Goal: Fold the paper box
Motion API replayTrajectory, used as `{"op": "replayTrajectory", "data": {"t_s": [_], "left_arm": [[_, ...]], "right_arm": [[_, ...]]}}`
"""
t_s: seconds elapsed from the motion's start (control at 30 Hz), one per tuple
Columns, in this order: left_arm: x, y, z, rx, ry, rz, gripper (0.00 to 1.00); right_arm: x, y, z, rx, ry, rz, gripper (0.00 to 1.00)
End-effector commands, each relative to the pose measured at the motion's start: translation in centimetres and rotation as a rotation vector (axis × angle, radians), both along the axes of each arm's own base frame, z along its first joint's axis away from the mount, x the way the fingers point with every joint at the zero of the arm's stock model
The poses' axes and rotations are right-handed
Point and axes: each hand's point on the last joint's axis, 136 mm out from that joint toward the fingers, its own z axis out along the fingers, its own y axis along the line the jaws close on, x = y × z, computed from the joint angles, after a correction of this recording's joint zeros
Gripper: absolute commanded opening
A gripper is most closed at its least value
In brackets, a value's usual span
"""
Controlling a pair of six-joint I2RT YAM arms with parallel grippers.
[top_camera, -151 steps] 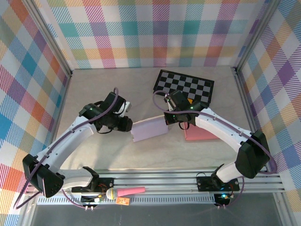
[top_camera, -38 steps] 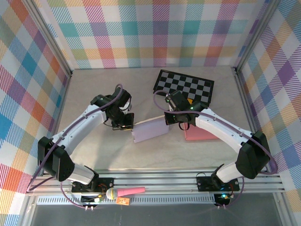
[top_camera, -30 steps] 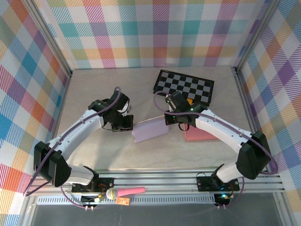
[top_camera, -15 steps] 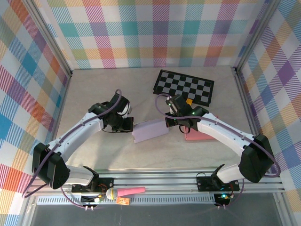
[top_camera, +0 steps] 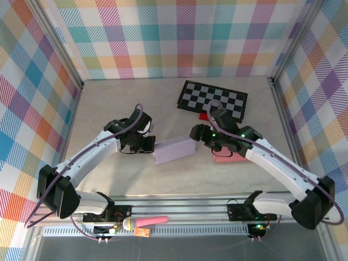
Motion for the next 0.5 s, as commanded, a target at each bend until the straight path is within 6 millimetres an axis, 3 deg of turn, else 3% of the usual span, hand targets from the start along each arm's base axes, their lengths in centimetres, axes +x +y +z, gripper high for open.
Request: {"op": "replayTrajectory", "data": {"t_s": [0.0, 0.27, 0.47], "left_arm": [[-1.1, 0.3, -0.9, 0.044, 0.046, -0.022, 0.02], [-1.2, 0.2, -0.7, 0.047, 0.043, -0.022, 0.02], [-1.3, 0.2, -0.6, 0.047, 0.043, -0.019, 0.02]], "right_arm": [[0.9, 1.4, -0.2, 0.279, 0.141, -0.215, 0.76], [2.8, 1.9, -2.7, 0.392, 0.287, -0.357, 0.76], [4.0, 1.8, -4.7, 0.447, 0.319, -0.407, 0.62]]}}
